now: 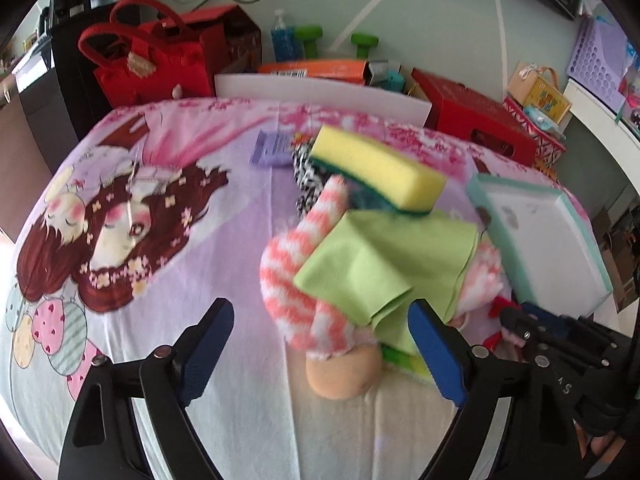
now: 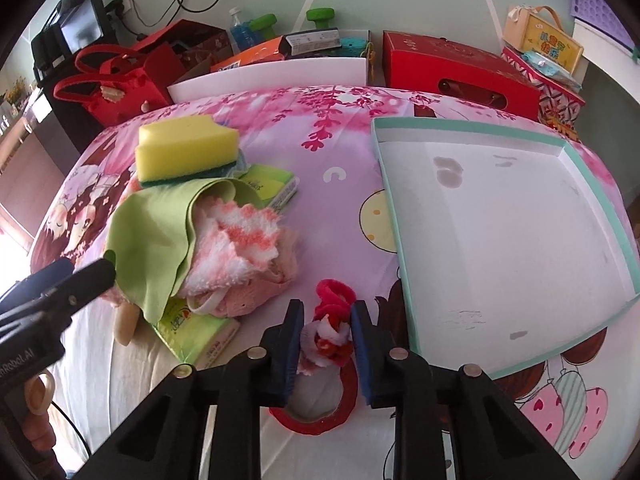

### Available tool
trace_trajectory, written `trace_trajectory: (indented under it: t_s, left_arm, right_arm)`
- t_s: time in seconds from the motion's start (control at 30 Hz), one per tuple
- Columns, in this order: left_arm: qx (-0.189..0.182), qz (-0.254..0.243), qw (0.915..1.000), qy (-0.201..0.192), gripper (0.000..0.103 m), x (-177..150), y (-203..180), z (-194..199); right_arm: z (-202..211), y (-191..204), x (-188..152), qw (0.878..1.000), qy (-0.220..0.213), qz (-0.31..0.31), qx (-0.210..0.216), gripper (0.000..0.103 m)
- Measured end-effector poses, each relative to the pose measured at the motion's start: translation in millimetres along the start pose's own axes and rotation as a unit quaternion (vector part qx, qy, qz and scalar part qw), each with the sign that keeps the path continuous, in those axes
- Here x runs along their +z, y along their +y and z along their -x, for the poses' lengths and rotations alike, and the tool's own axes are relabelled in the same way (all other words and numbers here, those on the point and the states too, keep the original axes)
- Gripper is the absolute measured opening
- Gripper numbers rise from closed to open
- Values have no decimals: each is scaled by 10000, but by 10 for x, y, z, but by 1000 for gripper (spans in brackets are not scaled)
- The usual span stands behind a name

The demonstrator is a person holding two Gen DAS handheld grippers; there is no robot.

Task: Organize soft objects
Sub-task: 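Lower the right gripper onto the small red-and-white plush toy and close, then grasp the light green cloth with the left gripper while the right gripper holds the plush toy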

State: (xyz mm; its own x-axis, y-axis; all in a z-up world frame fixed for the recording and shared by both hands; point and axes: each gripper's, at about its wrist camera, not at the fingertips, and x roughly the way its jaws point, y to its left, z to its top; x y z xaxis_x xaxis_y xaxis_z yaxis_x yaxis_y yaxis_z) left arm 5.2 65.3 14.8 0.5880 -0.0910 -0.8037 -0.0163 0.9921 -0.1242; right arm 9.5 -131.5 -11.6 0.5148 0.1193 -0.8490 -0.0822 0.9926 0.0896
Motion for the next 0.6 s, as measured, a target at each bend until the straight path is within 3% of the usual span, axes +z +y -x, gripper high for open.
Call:
trace_trajectory:
  t_s: [0.27, 0.53, 0.6]
  left_arm:
    - [-101, -323, 9994, -114, 54, 71, -231, -23]
    - [-111, -272, 9995, 109, 13, 74, -279, -257]
    - [-123, -208, 9996, 136, 8, 67, -267, -284]
  right_arm:
    - [-18, -23, 5, 10000, -4, -25, 10, 22]
    - [-30, -40, 2, 10000, -2, -78, 61, 22]
    - [-31, -51, 3, 9999, -6, -104, 77, 21]
